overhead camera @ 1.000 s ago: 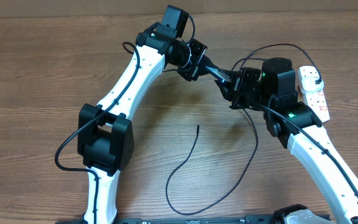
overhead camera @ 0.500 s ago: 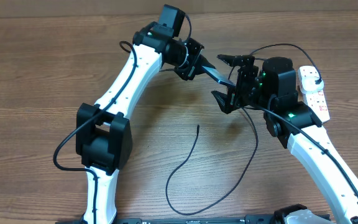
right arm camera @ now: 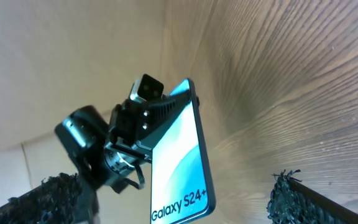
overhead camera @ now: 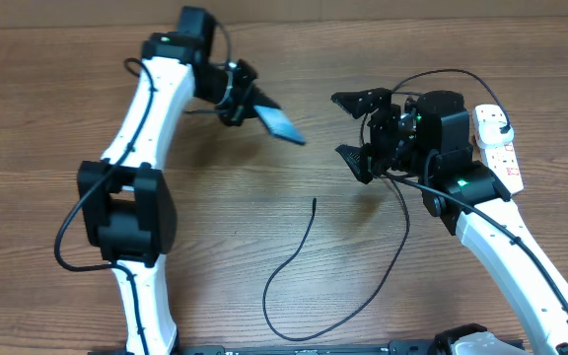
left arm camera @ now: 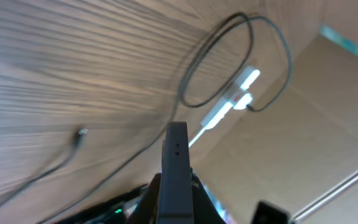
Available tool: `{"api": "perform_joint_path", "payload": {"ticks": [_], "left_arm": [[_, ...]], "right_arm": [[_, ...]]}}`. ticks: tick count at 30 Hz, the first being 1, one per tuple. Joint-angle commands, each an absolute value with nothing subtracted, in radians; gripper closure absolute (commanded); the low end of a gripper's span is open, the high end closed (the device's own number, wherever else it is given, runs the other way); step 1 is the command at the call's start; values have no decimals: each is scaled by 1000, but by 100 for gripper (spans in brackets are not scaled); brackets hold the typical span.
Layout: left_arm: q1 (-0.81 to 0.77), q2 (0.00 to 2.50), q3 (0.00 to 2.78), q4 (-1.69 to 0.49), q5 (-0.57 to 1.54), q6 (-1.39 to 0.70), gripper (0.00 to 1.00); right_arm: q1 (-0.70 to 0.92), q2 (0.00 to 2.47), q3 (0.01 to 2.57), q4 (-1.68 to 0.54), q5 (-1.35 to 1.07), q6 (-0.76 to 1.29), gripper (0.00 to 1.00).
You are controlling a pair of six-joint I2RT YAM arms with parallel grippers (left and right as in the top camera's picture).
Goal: Plug charger to phone and switch on socket
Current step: 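Move the right gripper over the plug end of the black cable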
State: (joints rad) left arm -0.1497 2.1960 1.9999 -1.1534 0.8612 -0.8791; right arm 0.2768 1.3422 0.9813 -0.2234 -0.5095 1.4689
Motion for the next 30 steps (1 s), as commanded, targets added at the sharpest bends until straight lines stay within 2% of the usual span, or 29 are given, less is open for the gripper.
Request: {"api": "perform_joint_path", "payload": {"ticks": [1, 6, 9, 14, 18, 22, 25, 30], "left_arm": [[-90, 2196, 2020, -1252, 917, -568, 96], [-32, 2195, 2020, -1385, 918, -296, 96], [1, 2196, 2020, -1517, 918, -55, 94], [60, 2195, 2020, -1655, 921, 126, 95], [106, 2195, 2020, -1691, 965, 210, 94], [146, 2195, 2020, -1690, 971, 214, 94], [157, 2195, 2020, -1691, 970, 225, 94], [157, 2196, 2020, -1690, 970, 233, 95]], "right_arm": [[280, 1336, 1001, -217, -563, 1332, 0], [280, 1336, 1001, -150, -631, 1198, 0], [280, 1336, 1007, -60, -692, 1140, 0], [281, 1336, 1042, -84, -717, 1089, 1], [281, 1336, 1132, -250, -691, 986, 1], [282, 1336, 1290, -549, -553, 834, 1], [290, 1336, 1350, -695, -460, 759, 1], [363, 1344, 1354, -862, -271, 723, 1]]}}
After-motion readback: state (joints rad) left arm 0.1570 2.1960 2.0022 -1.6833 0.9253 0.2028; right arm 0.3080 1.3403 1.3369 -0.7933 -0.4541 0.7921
